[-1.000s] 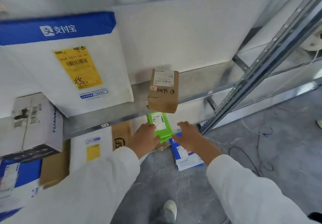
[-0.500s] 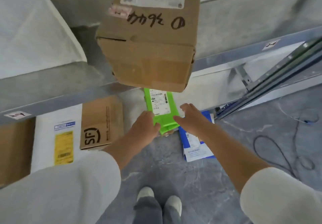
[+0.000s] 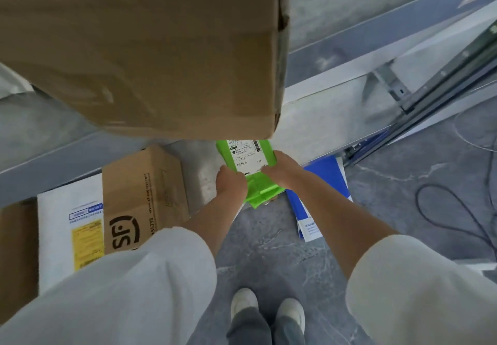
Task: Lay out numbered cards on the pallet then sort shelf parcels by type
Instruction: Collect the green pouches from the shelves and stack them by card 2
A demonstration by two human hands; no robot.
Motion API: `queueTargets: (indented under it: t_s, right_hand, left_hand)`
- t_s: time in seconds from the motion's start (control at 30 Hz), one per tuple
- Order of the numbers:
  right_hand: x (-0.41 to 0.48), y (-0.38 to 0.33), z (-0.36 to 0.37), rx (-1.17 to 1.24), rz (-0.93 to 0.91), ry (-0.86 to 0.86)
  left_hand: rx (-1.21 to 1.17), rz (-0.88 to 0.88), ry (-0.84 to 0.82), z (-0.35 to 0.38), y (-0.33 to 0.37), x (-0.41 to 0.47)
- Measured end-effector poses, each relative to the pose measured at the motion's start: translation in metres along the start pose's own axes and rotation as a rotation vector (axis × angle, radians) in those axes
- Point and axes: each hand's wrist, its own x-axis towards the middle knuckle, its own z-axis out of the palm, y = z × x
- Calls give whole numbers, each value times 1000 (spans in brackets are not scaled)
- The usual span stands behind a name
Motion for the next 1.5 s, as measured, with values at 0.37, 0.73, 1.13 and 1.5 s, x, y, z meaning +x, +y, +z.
queueTargets:
  t_s: [0.37,0.73,1.13,1.5]
  right_hand:
    - [-23,20,13,48,60,90]
    - [-105,7,-14,413,26,152]
    - [-285,2,-43,481,-50,209]
    - [-452,-20,-80,376,-351,136]
  left_hand:
    - [-239,-88,-49,5,-34,-1]
    - [-585,-15,-164,-35,-33,-59]
    - [-657,169,-210,-106,-51,-229]
    - [-868,266,-2,-170,-64,-430]
